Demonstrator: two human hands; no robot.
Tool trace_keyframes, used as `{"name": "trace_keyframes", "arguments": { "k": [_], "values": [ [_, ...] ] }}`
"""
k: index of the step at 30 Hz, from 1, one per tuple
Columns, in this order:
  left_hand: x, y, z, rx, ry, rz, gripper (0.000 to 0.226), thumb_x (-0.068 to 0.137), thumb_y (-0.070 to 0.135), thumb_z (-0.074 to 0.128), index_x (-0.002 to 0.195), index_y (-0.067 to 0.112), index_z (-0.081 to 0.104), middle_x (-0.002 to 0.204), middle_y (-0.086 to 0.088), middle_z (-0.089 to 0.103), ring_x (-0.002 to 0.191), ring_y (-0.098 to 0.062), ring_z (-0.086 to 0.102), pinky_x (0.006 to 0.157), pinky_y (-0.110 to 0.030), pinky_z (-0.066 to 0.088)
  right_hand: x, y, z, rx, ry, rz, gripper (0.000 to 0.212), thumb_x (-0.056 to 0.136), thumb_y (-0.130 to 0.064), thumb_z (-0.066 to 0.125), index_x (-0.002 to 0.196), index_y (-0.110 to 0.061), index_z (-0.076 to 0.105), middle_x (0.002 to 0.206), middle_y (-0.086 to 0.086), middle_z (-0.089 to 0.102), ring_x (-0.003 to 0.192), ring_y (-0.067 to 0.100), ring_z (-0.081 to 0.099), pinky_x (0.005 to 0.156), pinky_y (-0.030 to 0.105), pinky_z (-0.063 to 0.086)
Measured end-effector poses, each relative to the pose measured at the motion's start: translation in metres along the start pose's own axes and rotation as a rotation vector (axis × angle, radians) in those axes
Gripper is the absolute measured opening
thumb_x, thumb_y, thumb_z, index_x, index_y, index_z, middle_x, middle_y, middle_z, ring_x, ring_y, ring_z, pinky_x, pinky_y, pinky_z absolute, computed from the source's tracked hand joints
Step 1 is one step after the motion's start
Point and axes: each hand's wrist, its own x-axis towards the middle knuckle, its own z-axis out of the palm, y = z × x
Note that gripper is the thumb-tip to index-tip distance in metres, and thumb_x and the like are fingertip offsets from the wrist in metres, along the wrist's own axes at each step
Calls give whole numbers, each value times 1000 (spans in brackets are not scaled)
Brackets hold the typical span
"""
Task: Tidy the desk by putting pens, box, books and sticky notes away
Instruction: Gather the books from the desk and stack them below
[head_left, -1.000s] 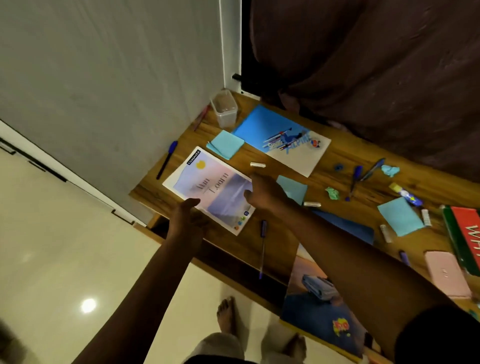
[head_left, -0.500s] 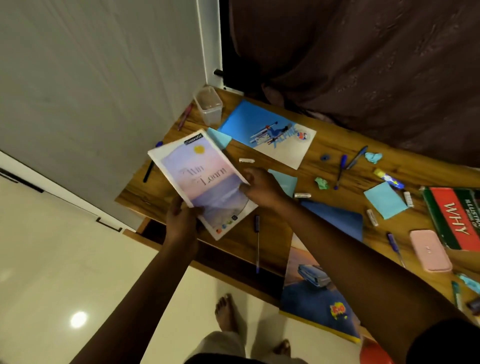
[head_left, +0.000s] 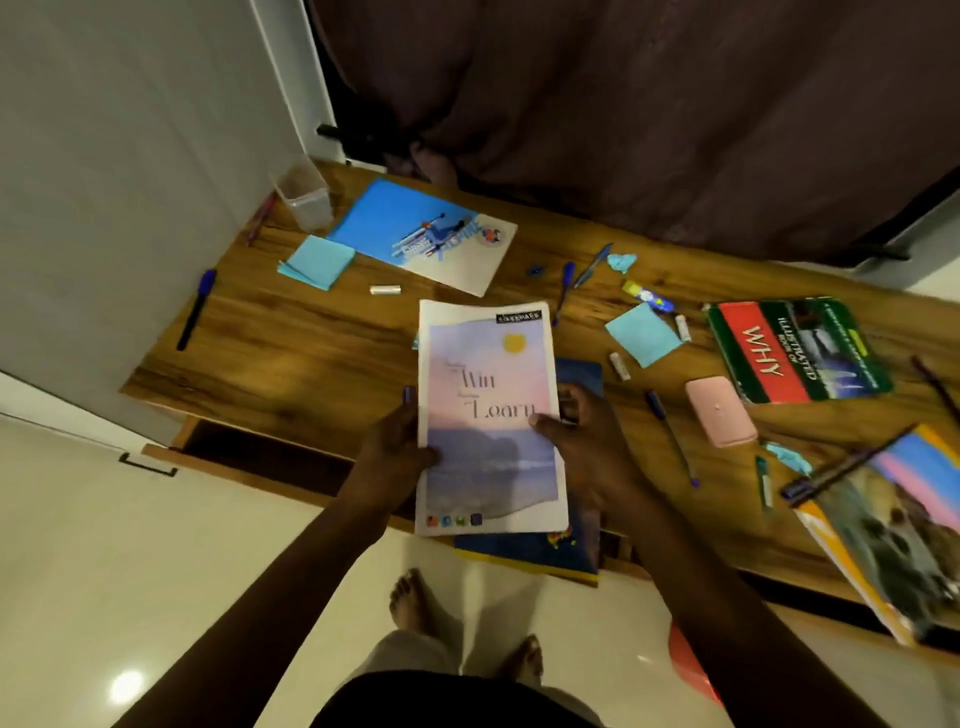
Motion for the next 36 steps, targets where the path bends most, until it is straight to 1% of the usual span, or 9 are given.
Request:
{"name": "trace_keyframes", "arguments": {
  "k": [6, 9, 11, 14, 19, 26, 30, 32, 36],
  "values": [
    [13, -31, 32, 415, 8, 36, 53, 80, 1, 77, 128, 16, 64, 110, 0, 71, 95, -17, 69, 86, -43, 61, -28, 48, -23, -43, 79, 122, 36, 90, -17, 77, 120, -12, 57, 127, 7, 70, 110, 25, 70, 92, 40, 61],
    [17, -36, 43, 575, -10, 109, 52, 81, 10, 80, 129, 17, 63, 111, 7, 69, 85, -6, 64, 75, -26, 57, -29, 59, -29, -117, 100, 111, 37, 90, -22, 76, 123, -14, 60, 128, 6, 71, 108, 23, 71, 89, 40, 62],
    [21, -35, 49, 657, -19, 157, 51, 82, 12, 80, 130, 18, 63, 114, 5, 70, 85, -6, 63, 72, -19, 52, -28, 63, -32, -212, 103, 87, 39, 91, -26, 75, 126, -15, 62, 128, 5, 70, 107, 24, 71, 84, 27, 60],
    [26, -35, 53, 768, -27, 192, 50, 84, 11, 77, 131, 20, 64, 120, 1, 72, 91, -15, 70, 67, -14, 49, -26, 68, -33, -342, 77, 27, 39, 93, -28, 73, 128, -15, 63, 127, 3, 71, 106, 24, 72, 65, 2, 45],
    [23, -41, 59, 867, 2, 229, 45, 88, 14, 75, 131, 17, 63, 126, -1, 71, 106, -23, 72, 86, -31, 58, -27, 79, -34, -361, 86, -41, 47, 89, -28, 77, 131, -18, 59, 130, 3, 69, 108, 23, 72, 82, 20, 55],
    [25, -42, 60, 924, 45, 234, 41, 89, 20, 74, 127, 17, 61, 125, -3, 70, 109, -22, 70, 89, -32, 56, -20, 78, -38, -488, 90, -137, 73, 87, -30, 78, 150, -25, 40, 143, 3, 55, 129, 24, 59, 94, 38, 60],
    [40, -20, 55, 840, 191, 198, 48, 89, 30, 75, 132, 20, 57, 112, 0, 70, 92, -12, 66, 82, -27, 55, 5, 52, -40, -543, 80, -209, 58, 91, -30, 71, 143, -25, 47, 137, 3, 60, 124, 22, 61, 93, 34, 59],
    [53, -4, 50, 739, 261, 209, 45, 89, 29, 75, 131, 24, 58, 116, 2, 69, 95, -10, 65, 82, -25, 52, 25, 32, -38, -575, 70, -266, 50, 93, -33, 68, 139, -27, 48, 132, 1, 62, 117, 19, 65, 88, 26, 58],
    [87, 30, 36, 247, 301, 193, 47, 88, 19, 77, 131, 18, 59, 125, -2, 67, 106, -14, 67, 77, -20, 55, 74, -13, -22, -598, 49, -348, 58, 92, -38, 69, 144, -23, 49, 148, 3, 51, 132, 24, 53, 102, 31, 49]
  ]
}}
